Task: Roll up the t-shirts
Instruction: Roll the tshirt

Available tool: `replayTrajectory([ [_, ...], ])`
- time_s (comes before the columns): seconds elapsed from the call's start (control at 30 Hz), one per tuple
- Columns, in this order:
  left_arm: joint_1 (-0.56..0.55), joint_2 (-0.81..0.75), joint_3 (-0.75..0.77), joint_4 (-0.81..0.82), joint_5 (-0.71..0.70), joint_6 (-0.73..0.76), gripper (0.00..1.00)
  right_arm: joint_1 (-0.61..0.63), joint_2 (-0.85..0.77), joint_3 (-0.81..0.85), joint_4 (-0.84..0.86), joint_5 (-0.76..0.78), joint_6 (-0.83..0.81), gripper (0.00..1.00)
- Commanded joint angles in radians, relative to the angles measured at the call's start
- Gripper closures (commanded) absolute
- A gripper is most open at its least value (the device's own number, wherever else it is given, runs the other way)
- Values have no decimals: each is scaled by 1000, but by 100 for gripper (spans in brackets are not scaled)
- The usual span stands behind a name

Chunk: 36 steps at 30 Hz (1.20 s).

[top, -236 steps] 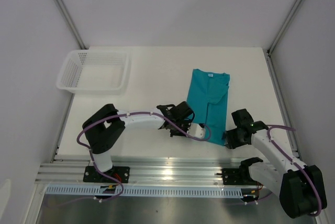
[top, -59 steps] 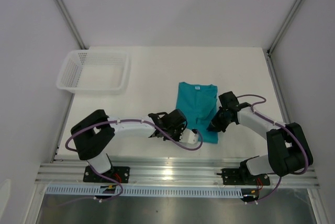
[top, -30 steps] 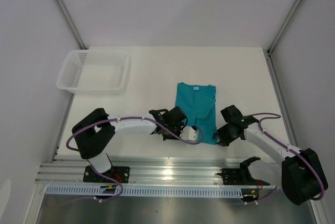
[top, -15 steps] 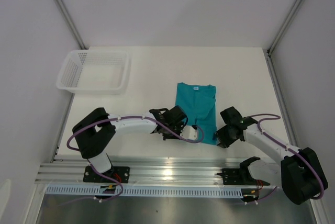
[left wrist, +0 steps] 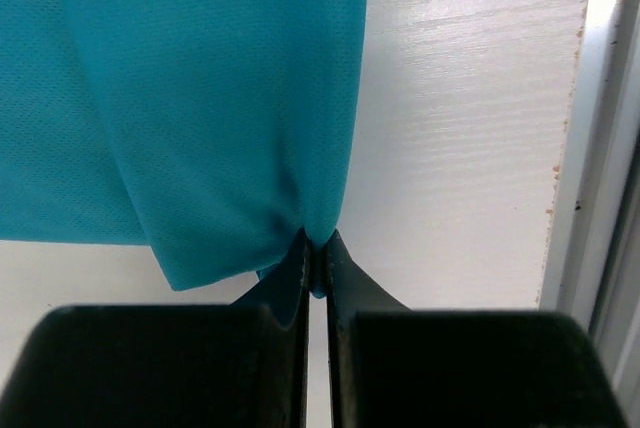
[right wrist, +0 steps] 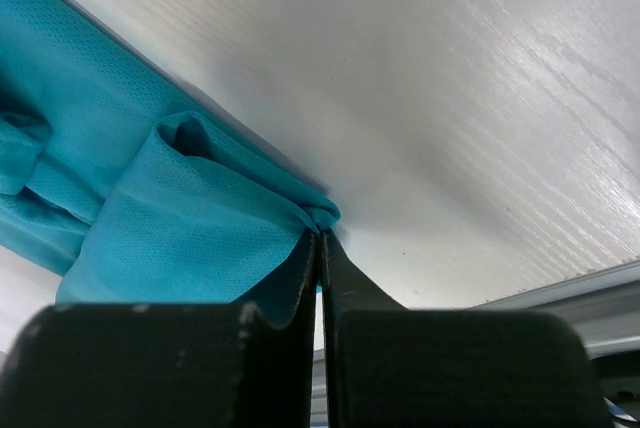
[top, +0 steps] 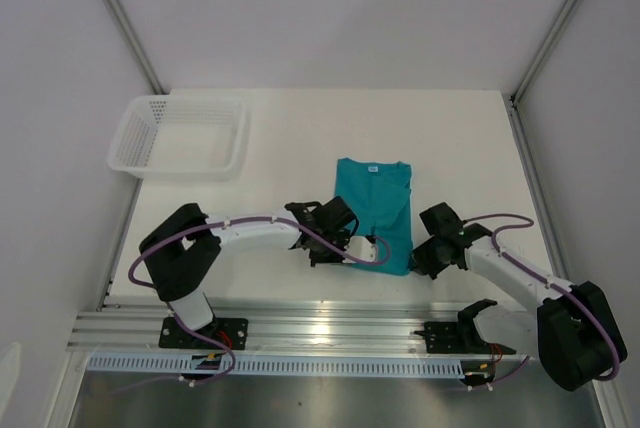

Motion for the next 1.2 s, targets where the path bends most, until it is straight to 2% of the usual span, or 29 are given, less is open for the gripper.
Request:
replayTrajectory([
  [0.0, 18, -13, 64, -99, 64, -23, 99, 2, -15, 38, -90, 49, -60, 100],
  [0.27, 21, -41, 106, -244, 133, -30, 99, -21, -31, 86, -193, -113, -197, 100],
  [0.57, 16, -75, 155, -432, 265, -82, 99, -19, -26, 112, -332, -328, -276, 100],
  [0.67, 16, -90, 184, -500, 308, -73, 99, -22, -41, 150, -383, -356, -295, 100],
  [0.83, 29, -60, 218, -558, 371, -37, 99, -53, 61, 163, -339, -437, -364, 100],
  [1.0, 113, -17, 262, -583, 450, -14, 99, -130, 173, 273, -348, -434, -470, 100],
  [1.17, 188, 54, 330, -598, 458, -13, 99, -183, 285, 350, -300, -457, -528, 100],
])
